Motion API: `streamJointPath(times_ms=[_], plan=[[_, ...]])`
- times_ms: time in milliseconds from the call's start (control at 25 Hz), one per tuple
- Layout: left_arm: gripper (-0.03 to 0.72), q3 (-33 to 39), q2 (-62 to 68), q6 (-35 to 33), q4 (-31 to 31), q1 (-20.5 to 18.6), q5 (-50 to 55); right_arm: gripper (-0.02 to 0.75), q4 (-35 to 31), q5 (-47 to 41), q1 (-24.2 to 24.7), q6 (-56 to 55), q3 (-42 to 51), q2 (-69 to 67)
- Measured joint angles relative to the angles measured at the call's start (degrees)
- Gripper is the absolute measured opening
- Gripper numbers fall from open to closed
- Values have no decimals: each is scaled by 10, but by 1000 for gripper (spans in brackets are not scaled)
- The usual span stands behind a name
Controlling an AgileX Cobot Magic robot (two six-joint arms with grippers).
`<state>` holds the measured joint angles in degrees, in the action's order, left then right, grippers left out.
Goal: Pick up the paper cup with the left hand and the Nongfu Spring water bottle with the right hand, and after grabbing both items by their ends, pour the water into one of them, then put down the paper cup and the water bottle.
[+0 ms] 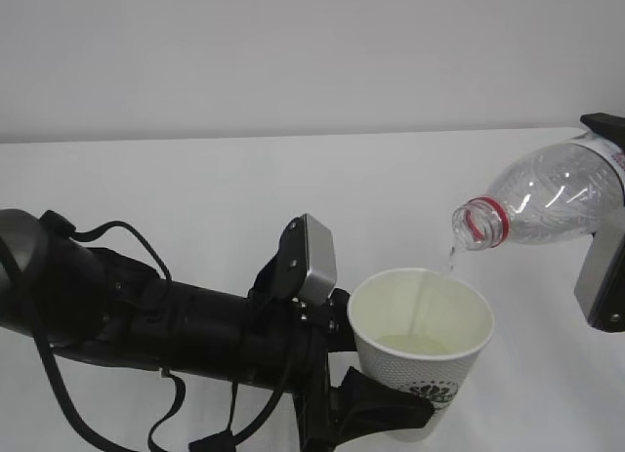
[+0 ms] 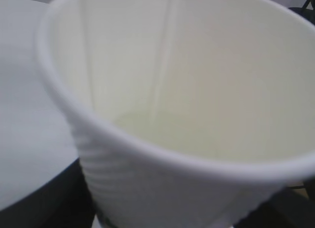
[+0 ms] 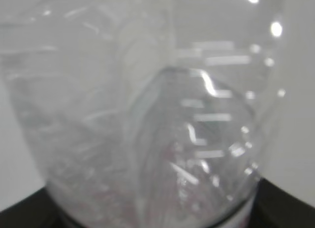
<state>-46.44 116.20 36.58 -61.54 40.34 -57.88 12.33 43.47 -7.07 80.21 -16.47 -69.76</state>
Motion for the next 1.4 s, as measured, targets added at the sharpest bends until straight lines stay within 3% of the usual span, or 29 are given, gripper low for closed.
streamJointPath(times_ms=[1400], plan=[[524, 0, 0, 0, 0, 0, -8, 482, 0, 0, 0, 7, 0, 0]])
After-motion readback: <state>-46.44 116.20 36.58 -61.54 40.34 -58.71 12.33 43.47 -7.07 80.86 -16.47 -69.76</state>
